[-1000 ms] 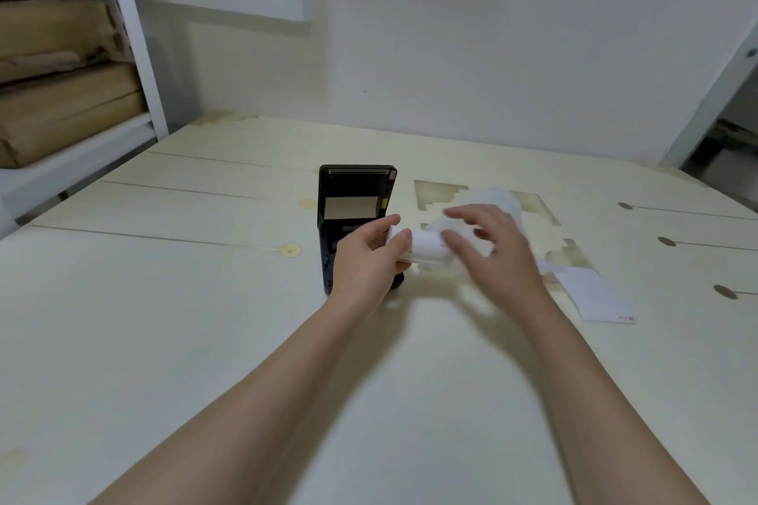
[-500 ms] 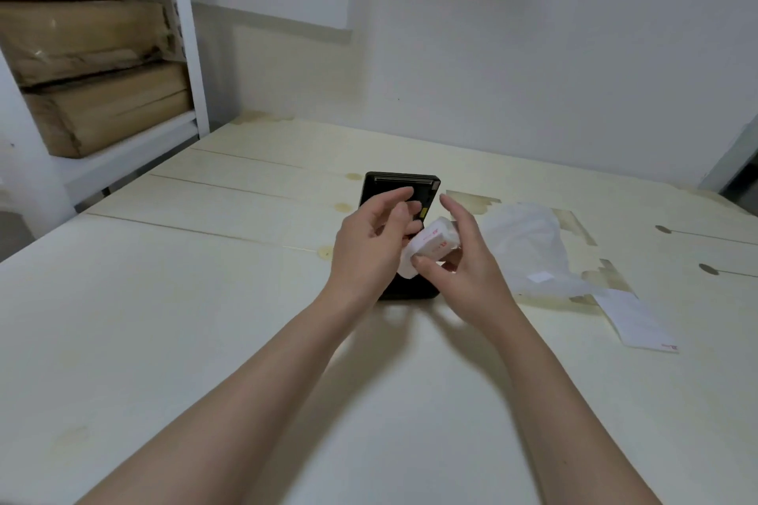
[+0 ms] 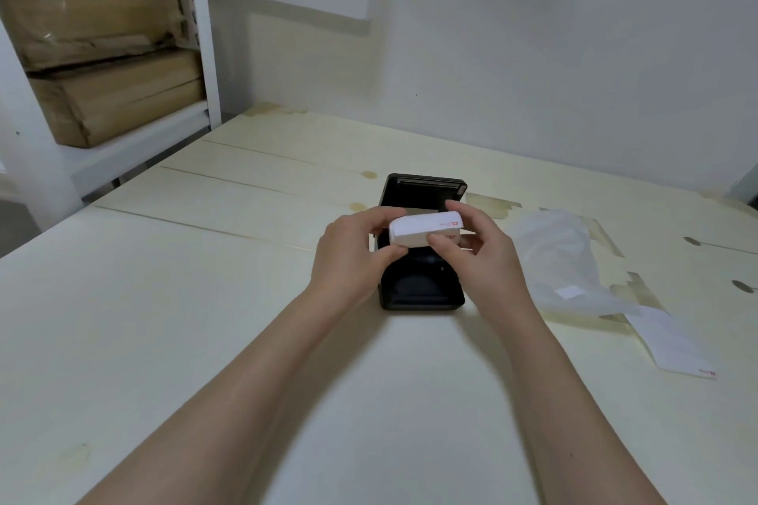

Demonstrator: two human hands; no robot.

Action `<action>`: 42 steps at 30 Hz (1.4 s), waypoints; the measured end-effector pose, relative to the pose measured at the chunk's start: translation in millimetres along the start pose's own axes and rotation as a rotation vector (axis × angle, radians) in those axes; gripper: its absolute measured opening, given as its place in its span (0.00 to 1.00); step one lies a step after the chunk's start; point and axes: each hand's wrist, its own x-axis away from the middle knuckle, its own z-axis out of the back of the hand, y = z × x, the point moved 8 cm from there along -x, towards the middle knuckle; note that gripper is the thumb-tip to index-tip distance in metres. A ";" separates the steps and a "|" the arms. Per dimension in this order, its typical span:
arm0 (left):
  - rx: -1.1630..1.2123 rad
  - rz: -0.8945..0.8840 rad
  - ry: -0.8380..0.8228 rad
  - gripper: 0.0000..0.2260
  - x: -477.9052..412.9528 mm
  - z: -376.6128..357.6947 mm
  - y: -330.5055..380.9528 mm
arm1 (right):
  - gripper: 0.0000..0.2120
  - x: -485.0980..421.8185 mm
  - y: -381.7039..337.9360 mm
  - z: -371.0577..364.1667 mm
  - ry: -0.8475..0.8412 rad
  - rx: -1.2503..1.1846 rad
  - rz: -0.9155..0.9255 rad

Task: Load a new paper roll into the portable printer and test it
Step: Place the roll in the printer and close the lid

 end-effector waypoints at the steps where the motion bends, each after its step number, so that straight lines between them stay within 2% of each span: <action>1: -0.033 -0.005 0.009 0.20 -2.0 -0.3 -2.2 | 0.19 -0.9 3.2 -0.9 0.007 0.002 0.000; 7: -0.144 -0.026 0.071 0.17 -15.4 -10.4 -7.8 | 0.15 -10.7 22.3 0.4 0.118 0.201 0.019; 13: -0.228 0.006 0.099 0.17 -17.1 -17.1 -16.2 | 0.14 -11.9 24.4 -0.9 0.096 0.274 0.014; 20: -0.356 -0.051 0.061 0.15 -8.5 -17.6 -8.4 | 0.14 -9.6 30.0 -2.8 0.079 0.373 -0.001; 27: -0.419 -0.089 -0.026 0.12 -3.7 -21.7 -10.1 | 0.11 -6.6 18.0 -7.1 0.095 0.542 0.120; 29: -0.435 -0.093 -0.100 0.17 0.5 -25.9 -10.9 | 0.10 -7.0 20.2 -8.2 0.088 0.609 0.181; 33: -0.498 -0.119 -0.288 0.36 7.9 -34.9 -14.2 | 0.09 -6.3 24.6 -4.1 0.052 0.634 0.166; 35: -0.533 -0.143 -0.356 0.43 9.9 -39.0 -17.5 | 0.08 -4.1 23.1 -4.2 0.045 0.659 0.202; 42: -0.443 -0.195 -0.274 0.39 -0.3 -39.4 -20.7 | 0.08 -0.6 22.3 -0.5 0.094 0.603 0.211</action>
